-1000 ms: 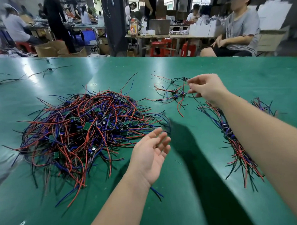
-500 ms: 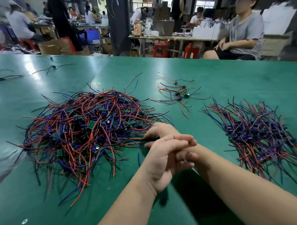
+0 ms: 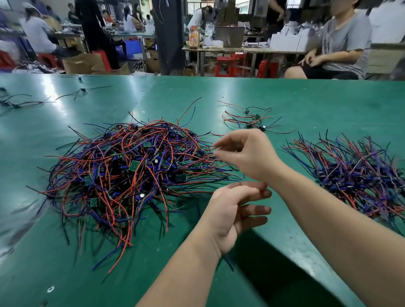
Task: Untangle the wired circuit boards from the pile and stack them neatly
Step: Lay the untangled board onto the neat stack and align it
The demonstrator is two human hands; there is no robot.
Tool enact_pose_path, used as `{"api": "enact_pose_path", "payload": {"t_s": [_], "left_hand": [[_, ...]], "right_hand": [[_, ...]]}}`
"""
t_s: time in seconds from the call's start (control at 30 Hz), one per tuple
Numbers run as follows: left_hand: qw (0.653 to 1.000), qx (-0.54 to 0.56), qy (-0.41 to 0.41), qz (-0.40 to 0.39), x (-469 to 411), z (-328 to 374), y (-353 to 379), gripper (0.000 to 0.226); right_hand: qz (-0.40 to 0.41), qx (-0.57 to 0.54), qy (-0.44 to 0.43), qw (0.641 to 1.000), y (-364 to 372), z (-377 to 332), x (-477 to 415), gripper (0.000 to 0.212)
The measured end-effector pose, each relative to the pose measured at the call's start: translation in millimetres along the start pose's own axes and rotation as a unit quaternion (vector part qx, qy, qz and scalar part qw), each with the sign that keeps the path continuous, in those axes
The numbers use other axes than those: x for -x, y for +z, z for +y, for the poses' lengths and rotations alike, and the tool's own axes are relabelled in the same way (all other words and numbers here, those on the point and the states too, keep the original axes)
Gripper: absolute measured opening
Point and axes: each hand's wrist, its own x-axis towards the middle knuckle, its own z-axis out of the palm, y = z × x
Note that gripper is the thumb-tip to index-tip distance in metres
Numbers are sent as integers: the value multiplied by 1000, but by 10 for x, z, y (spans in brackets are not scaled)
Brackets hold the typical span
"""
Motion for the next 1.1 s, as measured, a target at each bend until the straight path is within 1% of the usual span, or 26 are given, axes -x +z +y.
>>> {"api": "enact_pose_path", "payload": {"t_s": [0.07, 0.13, 0.17, 0.23, 0.27, 0.3, 0.37, 0.43, 0.5, 0.57, 0.6, 0.67, 0.7, 0.73, 0.8, 0.87, 0.9, 0.97, 1.03, 1.1], "left_hand": [[997, 22, -11, 74, -54, -23, -6, 19], [987, 89, 0, 132, -104, -18, -25, 18], [981, 121, 17, 149, -119, -1, -47, 17], [970, 177, 64, 153, -130, 50, -97, 14], [966, 199, 88, 141, -125, 75, -119, 15], [963, 212, 108, 127, -117, 97, -135, 16], [961, 220, 132, 104, -105, 129, -140, 14], [960, 220, 146, 94, -103, 148, -114, 9], [960, 201, 167, 101, -111, 139, -99, 11], [962, 181, 183, 97, -109, 117, -88, 16], [964, 172, 185, 86, -101, 106, -84, 19], [970, 159, 177, 47, -75, 102, -71, 25], [974, 150, 169, 23, -56, 105, -61, 28], [978, 138, 159, 1, -39, 108, -50, 30], [983, 116, 137, -34, -9, 99, -21, 29], [985, 109, 121, -57, 8, 78, 9, 25], [986, 105, 114, -64, 16, 70, 21, 24], [987, 99, 100, -76, 25, 53, 31, 23], [988, 95, 91, -86, 22, 29, 38, 23], [988, 85, 95, -81, 8, -6, 44, 28]], "right_hand": [[60, 14, -52, 997, -76, -108, 41, 15], [117, -42, -78, 989, -190, -215, 105, 21], [163, -80, -87, 980, -269, -248, 138, 21], [260, -177, -77, 946, -480, -285, 207, 15], [290, -218, -60, 930, -579, -281, 248, 13], [300, -242, -37, 922, -647, -255, 297, 14], [281, -257, 14, 924, -701, -165, 435, 19], [241, -282, 65, 926, -735, -34, 596, 21], [188, -340, 107, 915, -788, 73, 743, 17], [129, -405, 162, 890, -870, 142, 860, 10], [112, -440, 191, 870, -898, 179, 905, 15], [130, -502, 225, 825, -929, 284, 948, 30], [149, -514, 239, 810, -933, 336, 950, 34], [163, -511, 254, 805, -932, 375, 949, 33], [164, -486, 275, 814, -903, 402, 932, 22], [139, -469, 275, 828, -852, 405, 927, 16], [125, -458, 269, 838, -821, 394, 934, 15], [92, -419, 241, 871, -738, 359, 964, 12], [54, -389, 186, 901, -628, 314, 996, 18], [8, -359, 125, 925, -528, 263, 1024, 37]]}}
